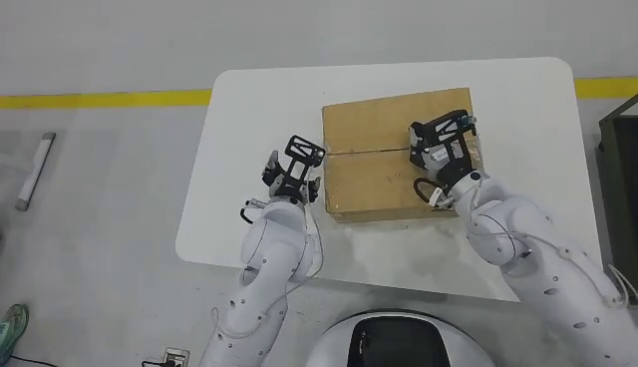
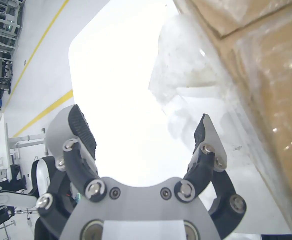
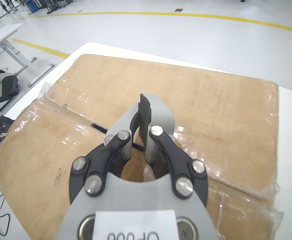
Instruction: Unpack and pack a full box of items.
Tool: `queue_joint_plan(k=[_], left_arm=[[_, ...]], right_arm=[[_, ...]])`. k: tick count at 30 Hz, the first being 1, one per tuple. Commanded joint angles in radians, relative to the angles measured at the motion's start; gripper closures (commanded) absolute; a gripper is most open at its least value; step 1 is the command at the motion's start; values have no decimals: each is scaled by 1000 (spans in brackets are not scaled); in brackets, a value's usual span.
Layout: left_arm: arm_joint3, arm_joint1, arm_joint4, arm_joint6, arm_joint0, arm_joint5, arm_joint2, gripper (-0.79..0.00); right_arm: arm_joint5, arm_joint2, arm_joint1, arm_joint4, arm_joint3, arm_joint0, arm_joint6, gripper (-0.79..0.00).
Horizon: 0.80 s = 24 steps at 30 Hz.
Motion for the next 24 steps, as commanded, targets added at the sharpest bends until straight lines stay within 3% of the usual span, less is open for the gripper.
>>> queue_joint_plan(k=[1, 11, 24], left_arm=[[19, -4, 5, 17, -14, 6, 7, -785], [59, -18, 11, 86, -49, 62, -1, -785], [-42, -31, -20, 111, -50, 71, -24, -785]], right_arm=[[-3, -4, -3, -3, 4, 3, 2, 0], [-15, -17, -17, 0, 25, 28, 11, 0], [-16, -21, -34, -8, 40, 48, 12, 0]])
